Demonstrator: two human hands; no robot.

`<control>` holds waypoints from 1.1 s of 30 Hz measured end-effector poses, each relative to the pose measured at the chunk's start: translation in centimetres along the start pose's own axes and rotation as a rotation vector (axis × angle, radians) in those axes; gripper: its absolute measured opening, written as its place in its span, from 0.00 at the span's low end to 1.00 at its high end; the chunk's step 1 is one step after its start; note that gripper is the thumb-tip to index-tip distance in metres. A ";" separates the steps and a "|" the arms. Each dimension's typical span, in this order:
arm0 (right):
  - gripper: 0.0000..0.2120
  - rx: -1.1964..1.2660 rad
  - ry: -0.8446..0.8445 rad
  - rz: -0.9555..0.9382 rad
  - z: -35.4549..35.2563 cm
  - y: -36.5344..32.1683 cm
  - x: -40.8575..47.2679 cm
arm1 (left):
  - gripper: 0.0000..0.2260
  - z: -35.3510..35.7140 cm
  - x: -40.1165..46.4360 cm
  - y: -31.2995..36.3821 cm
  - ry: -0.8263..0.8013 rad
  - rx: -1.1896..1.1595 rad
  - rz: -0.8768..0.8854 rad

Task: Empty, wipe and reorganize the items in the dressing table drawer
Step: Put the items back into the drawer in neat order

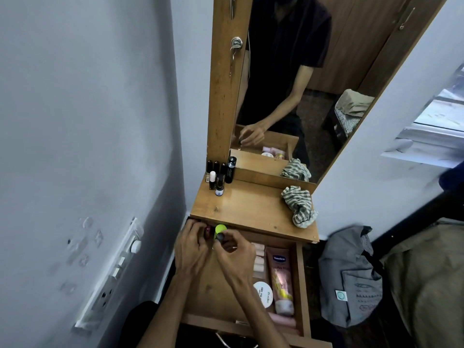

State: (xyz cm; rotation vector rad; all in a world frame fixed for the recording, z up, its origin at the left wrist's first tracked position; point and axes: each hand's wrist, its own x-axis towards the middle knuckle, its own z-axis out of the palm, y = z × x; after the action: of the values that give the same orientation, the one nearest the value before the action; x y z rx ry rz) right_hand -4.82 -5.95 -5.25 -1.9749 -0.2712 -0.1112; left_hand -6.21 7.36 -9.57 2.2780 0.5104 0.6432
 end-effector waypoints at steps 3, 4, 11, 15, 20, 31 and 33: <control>0.11 -0.175 -0.084 -0.044 1.1 0.7 0.1 | 0.11 0.0 0.0 -0.1 0.003 -0.030 -0.008; 0.12 -0.231 -0.104 -0.053 1.4 0.7 0.4 | 0.12 0.0 0.0 -0.1 0.007 -0.034 -0.010; 0.07 -0.437 -0.206 -0.060 3.5 0.8 1.5 | 0.13 0.0 -0.1 -0.4 0.015 -0.085 -0.023; 0.07 -0.498 -0.250 -0.085 4.1 0.9 1.9 | 0.13 0.0 -0.1 -0.5 0.025 -0.092 -0.029; 0.12 -0.519 -0.328 -0.074 4.4 1.6 2.4 | 0.13 0.1 0.0 -0.4 0.015 -0.039 -0.029; 0.16 -0.511 -0.347 -0.090 4.1 1.7 2.4 | 0.13 0.2 0.1 -0.6 -0.001 0.016 -0.032; 0.17 -0.457 -0.295 -0.120 3.6 1.3 2.1 | 0.13 0.3 0.1 -0.8 -0.013 0.014 -0.032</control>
State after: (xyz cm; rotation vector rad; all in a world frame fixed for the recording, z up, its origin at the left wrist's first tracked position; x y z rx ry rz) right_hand -2.62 -2.86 -7.48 -2.4301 -0.5993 0.0487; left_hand -6.11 7.77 -10.33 2.2814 0.5454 0.6110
